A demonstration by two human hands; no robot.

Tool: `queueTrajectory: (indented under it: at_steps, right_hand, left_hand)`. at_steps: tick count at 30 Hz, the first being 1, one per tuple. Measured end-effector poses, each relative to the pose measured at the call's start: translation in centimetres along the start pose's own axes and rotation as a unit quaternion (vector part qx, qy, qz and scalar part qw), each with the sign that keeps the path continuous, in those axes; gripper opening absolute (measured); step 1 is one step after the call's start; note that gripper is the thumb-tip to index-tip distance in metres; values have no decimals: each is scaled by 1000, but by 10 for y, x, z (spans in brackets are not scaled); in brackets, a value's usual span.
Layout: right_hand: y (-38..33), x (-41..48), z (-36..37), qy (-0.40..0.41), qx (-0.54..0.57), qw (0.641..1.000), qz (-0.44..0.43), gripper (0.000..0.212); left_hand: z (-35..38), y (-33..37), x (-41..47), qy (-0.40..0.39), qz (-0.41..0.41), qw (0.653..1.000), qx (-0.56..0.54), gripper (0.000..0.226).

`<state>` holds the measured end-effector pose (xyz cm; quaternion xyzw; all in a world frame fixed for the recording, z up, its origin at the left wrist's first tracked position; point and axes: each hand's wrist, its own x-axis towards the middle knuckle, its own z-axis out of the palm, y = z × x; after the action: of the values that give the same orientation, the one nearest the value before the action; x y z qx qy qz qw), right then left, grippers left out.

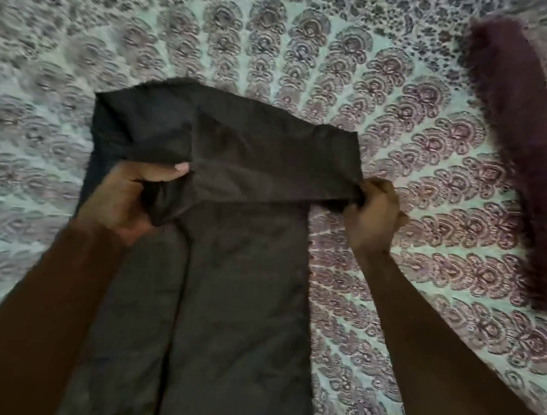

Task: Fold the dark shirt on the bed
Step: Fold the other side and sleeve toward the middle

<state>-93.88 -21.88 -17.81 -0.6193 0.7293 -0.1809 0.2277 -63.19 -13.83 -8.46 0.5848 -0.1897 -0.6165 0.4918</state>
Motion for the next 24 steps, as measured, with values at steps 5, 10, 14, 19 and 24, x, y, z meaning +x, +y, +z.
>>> queueTrajectory:
  at_steps: [5,10,14,19,24]
  right_hand:
    - [-61,-27,33,45,-9,998,-50,52]
    - [-109,-45,66,69,-65,995,-40,35]
    - [-130,-47,86,56,-100,993,-8,28]
    - [-144,-52,101,46,-92,993,-66,38]
    - [-152,-59,111,68,-86,984,-137,37]
  left_hand:
    - [-110,37,10,89,-53,993,53,31]
    - [-187,60,30,222,12,965,137,43]
    - [-233,68,38,307,62,926,210,48]
    - [-283,60,52,356,87,865,342,43]
    - [-303,63,67,380,131,827,394,38]
